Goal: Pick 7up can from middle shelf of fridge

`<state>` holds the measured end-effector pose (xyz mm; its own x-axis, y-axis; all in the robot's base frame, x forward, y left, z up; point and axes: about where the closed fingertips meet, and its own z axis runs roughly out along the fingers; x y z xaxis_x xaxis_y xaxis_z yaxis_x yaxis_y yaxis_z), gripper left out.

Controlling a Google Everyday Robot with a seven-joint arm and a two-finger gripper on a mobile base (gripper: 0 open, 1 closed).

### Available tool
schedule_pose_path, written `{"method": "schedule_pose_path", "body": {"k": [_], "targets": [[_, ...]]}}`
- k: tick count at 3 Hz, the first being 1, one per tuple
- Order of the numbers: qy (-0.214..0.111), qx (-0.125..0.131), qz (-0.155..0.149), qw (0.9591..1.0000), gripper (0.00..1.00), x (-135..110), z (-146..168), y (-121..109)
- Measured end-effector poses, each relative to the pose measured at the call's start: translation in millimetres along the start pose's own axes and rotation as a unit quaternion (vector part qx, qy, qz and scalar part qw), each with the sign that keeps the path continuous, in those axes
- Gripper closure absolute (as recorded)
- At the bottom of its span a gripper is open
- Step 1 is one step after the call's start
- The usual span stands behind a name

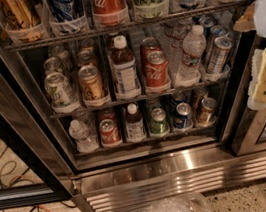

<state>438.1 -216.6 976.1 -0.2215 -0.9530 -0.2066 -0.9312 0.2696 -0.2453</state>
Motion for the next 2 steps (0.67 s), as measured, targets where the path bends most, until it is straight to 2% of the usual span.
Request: {"method": "schedule_pose_path", "body": {"k": [1,2], "targets": [[-0.001,0.001,-0.001,1.0,0.0,-0.4,0.1,0.0],[-0.035,-0.001,0.008,0.9993,0.0,-6.5,7.3,2.5]]}}
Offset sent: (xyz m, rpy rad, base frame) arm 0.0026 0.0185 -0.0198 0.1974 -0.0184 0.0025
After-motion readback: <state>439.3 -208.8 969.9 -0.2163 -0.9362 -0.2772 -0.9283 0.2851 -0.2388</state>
